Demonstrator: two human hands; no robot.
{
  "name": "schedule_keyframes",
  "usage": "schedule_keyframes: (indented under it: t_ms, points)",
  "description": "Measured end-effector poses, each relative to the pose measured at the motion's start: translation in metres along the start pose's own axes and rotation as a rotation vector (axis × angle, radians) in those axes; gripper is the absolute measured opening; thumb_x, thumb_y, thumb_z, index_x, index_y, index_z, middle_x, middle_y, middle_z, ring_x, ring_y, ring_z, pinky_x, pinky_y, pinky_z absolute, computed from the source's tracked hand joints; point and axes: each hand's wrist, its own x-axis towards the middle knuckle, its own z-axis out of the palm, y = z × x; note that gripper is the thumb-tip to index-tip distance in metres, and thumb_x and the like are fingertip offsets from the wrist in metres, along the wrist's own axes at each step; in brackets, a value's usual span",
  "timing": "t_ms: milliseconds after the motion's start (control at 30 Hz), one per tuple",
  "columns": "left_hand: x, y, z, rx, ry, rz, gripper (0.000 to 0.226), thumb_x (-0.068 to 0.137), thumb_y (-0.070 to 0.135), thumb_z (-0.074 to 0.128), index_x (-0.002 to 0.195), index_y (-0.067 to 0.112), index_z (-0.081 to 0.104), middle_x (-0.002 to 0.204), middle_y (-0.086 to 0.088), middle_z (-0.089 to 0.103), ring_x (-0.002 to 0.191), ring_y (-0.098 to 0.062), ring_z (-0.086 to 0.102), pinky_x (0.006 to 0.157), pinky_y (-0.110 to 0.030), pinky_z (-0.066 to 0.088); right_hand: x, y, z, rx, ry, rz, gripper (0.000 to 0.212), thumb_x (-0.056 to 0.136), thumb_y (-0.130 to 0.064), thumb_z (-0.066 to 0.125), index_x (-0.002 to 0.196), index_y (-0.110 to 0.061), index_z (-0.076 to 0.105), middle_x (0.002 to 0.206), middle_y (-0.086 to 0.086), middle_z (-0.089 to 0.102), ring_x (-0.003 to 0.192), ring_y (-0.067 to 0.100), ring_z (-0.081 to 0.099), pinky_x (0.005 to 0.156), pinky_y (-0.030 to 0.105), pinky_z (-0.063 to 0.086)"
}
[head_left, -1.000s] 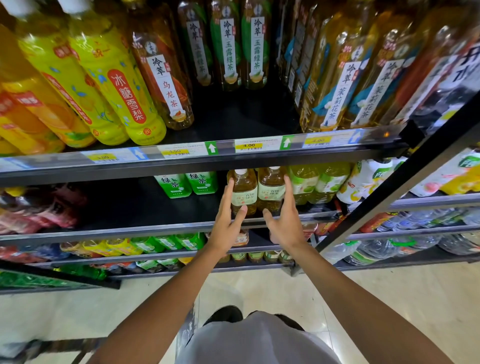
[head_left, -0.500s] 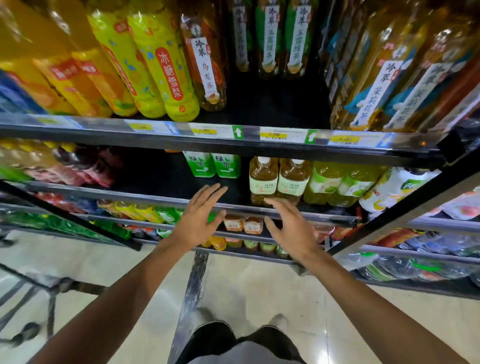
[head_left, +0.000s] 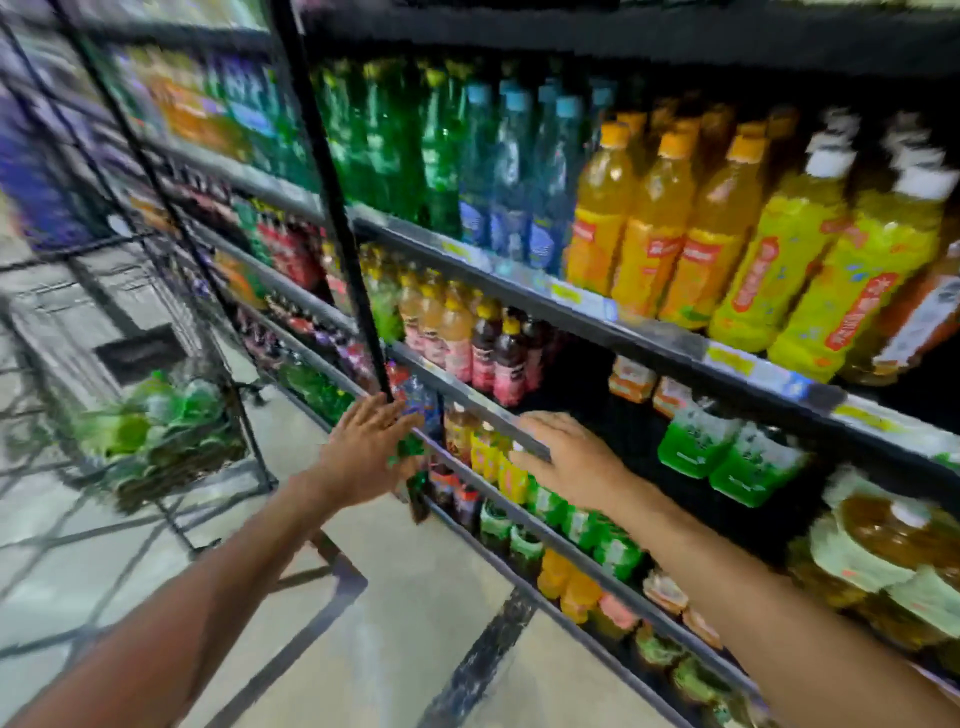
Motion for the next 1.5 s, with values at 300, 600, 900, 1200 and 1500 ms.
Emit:
schedule_keyframes:
  t_ms: [300,600,900,1200,1500]
  points:
    - [-0.12,-0.176,-0.02,0.036,-0.074,-0.395,0.097,0.077,0.079,0.004,0.16,0.032,0.027,0.167,0.0,0.025,0.156,-0.03,0.015,0.126,-0.047,0.01,0.165,-0.142,0.058,-0.095,-0.175,-0.16,0.061,0.097,-0.056,0.054,0.145,-0.018,0.051,0.146,0.004,0.053,0.135,0.027,0.048,0.113,0.038,0.037]
    - [-0.161,-0.295,-0.014,0.039,-0.106,-0.691,0.105,0.072,0.079,-0.004,0.16,0.03,0.024,0.168,0.0,0.022,0.156,-0.026,0.012,0.126,-0.046,0.008,0.307,-0.226,0.133,-0.04,-0.346,-0.302,0.063,0.099,-0.058,0.048,0.151,-0.023,0.042,0.157,0.0,0.04,0.145,0.022,0.035,0.118,0.042,0.032]
    - [-0.104,-0.422,0.016,-0.013,-0.231,-0.86,0.11,0.072,0.086,-0.009,0.159,0.03,0.026,0.167,-0.003,0.025,0.155,-0.029,0.019,0.127,-0.046,0.014,0.49,-0.284,0.233,-0.026,-0.56,-0.33,0.065,0.099,-0.055,0.05,0.149,-0.014,0.043,0.152,0.011,0.045,0.139,0.029,0.044,0.111,0.041,0.039]
    - [-0.074,-0.529,0.051,-0.13,-0.303,-1.015,0.095,0.081,0.076,0.006,0.158,0.027,0.033,0.164,-0.004,0.033,0.152,-0.03,0.027,0.123,-0.049,0.025,0.616,-0.349,0.305,0.105,-0.706,-0.357,0.065,0.097,-0.055,0.054,0.152,-0.025,0.039,0.155,0.003,0.044,0.14,0.025,0.044,0.108,0.037,0.04]
    - [-0.07,-0.658,0.107,-0.274,-0.375,-0.978,0.104,0.075,0.075,0.0,0.159,0.023,0.029,0.165,-0.01,0.03,0.153,-0.034,0.022,0.125,-0.046,0.018,0.689,-0.396,0.413,0.194,-0.85,-0.137,0.071,0.095,-0.054,0.059,0.154,-0.021,0.037,0.157,0.003,0.042,0.141,0.022,0.043,0.113,0.037,0.039]
